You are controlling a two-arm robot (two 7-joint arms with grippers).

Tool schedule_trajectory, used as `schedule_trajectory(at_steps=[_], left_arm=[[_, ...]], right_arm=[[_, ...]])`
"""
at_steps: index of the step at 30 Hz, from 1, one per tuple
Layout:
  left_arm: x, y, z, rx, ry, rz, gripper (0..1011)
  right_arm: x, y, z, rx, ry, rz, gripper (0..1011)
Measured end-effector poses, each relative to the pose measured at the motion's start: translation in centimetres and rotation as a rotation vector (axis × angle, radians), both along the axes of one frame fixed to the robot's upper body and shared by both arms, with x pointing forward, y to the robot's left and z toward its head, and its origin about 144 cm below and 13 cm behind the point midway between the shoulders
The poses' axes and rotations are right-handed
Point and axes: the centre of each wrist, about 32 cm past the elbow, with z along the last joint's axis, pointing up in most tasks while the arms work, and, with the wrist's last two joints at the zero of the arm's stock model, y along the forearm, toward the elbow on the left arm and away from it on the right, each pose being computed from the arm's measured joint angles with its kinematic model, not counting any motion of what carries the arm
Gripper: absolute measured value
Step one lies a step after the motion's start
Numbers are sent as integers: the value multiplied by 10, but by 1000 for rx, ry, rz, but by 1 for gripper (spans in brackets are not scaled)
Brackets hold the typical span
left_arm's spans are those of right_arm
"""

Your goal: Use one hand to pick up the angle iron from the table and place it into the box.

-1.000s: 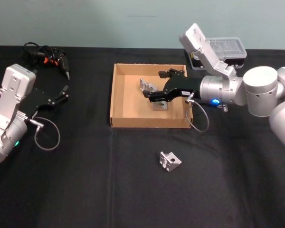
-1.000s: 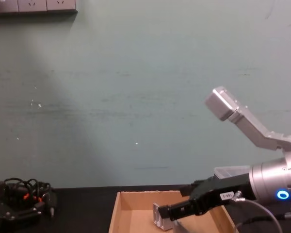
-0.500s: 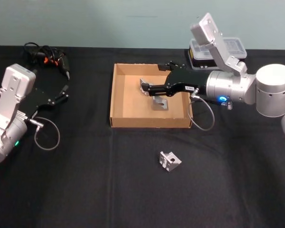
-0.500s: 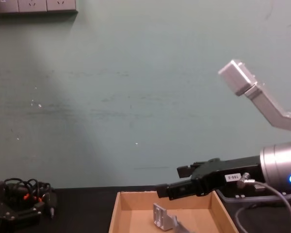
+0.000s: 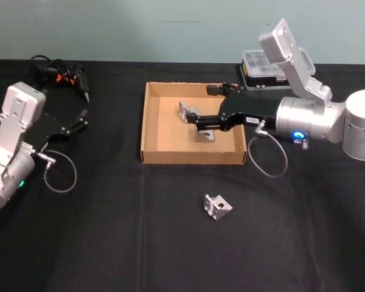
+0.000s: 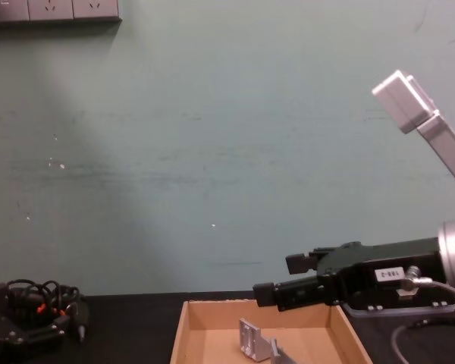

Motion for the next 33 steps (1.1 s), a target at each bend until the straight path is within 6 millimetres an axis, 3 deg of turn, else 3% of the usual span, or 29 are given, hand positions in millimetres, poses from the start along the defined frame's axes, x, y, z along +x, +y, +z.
schedule_trajectory(at_steps=[21, 33], left_arm=[[0, 0, 0, 0, 0, 0, 1011], [0, 0, 0, 0, 0, 0, 1011]], right_arm=[[-38, -21, -2, -31, 26, 189, 1003], [-43, -41, -15, -107, 75, 323, 1003]])
